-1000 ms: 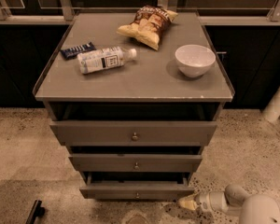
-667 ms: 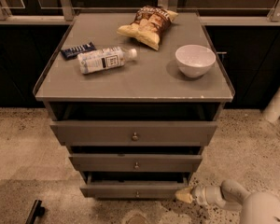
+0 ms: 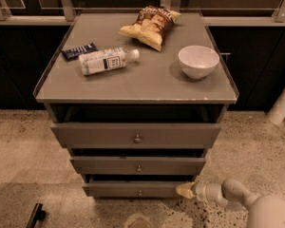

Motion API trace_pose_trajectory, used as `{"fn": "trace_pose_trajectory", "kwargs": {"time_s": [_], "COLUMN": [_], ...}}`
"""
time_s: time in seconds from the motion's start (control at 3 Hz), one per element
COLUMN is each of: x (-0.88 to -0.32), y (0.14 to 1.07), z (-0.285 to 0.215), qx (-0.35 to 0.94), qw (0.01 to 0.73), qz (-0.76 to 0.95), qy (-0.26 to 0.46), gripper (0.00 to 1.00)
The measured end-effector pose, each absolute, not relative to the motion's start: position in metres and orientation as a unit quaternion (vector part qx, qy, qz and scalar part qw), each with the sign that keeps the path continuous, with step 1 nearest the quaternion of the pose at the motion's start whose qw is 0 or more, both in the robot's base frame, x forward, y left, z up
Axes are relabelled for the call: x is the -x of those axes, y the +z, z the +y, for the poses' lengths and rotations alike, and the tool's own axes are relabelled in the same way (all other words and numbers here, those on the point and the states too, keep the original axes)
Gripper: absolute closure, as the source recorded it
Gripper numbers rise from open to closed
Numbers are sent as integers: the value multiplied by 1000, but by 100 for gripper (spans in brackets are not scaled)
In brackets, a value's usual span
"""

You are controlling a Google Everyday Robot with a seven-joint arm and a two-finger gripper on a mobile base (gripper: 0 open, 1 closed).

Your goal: Close bottom drawer

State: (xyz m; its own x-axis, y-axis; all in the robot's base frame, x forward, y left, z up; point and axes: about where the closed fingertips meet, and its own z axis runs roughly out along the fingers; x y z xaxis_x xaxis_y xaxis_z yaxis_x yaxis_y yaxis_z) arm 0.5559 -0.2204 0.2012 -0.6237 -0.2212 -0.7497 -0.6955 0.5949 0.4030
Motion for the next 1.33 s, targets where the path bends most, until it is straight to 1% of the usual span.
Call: {"fn": "trace_pose_trajectory", "kwargs": {"time_s": [0.67, 1.33], "x": [-597, -590], "y": [214, 223], "z": [-217, -220], "qx": [271, 277], "qw": [385, 390], "qz": [821, 820], "qy": [323, 315], "gripper": [100, 100]}}
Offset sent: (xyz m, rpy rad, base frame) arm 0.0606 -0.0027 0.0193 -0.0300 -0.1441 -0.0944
